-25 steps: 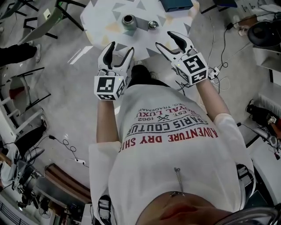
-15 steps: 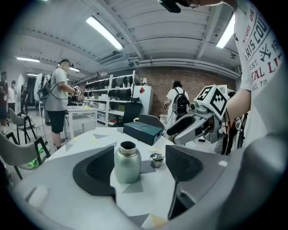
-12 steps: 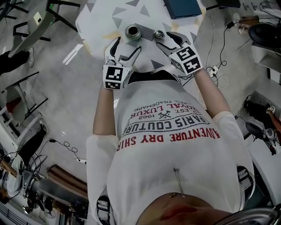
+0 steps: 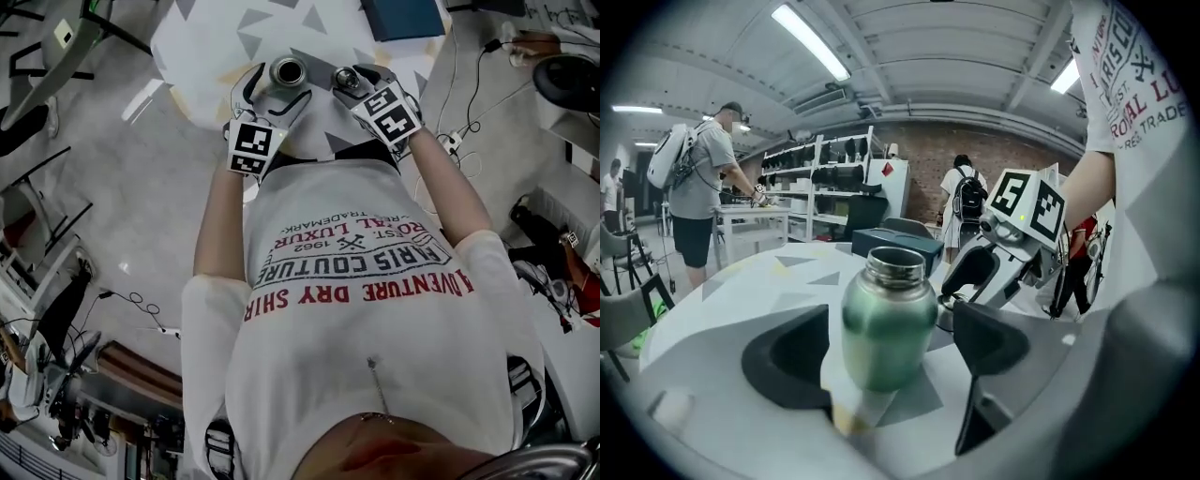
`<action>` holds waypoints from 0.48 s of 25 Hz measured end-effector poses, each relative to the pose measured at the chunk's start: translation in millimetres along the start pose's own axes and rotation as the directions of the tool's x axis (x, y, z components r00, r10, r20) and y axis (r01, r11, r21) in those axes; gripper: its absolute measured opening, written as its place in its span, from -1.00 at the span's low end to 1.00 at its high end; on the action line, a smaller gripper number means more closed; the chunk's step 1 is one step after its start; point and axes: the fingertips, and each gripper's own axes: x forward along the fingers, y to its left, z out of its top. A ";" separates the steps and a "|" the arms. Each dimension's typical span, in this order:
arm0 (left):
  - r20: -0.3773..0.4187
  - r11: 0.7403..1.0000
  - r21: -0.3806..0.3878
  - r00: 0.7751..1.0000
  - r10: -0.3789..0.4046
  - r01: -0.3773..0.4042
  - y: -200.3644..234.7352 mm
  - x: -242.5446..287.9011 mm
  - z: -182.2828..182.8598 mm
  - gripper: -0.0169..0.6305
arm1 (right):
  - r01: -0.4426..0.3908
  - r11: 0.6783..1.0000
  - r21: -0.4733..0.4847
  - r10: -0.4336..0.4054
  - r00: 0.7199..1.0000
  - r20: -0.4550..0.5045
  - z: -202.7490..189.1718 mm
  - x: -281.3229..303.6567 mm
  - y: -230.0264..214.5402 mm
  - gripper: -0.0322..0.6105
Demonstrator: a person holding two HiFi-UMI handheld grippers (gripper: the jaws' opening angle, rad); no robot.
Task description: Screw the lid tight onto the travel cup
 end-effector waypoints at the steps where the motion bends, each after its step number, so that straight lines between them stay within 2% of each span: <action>1: -0.002 1.000 0.013 1.000 -0.011 0.011 -0.1 3.4 -0.4 0.29 | -0.009 1.000 -0.005 0.009 1.000 -0.012 -0.7 3.2 -0.4 -0.17; 4: -0.006 0.999 0.034 1.000 -0.025 0.025 1.0 11.9 -1.0 0.29 | -0.034 0.999 -0.020 0.033 0.999 -0.041 -1.1 9.9 0.0 -0.17; 12: 0.007 0.999 0.037 1.000 0.001 -0.002 3.3 25.7 -7.6 0.28 | -0.040 0.996 -0.079 0.036 0.998 -0.054 -4.4 14.0 -0.5 -0.17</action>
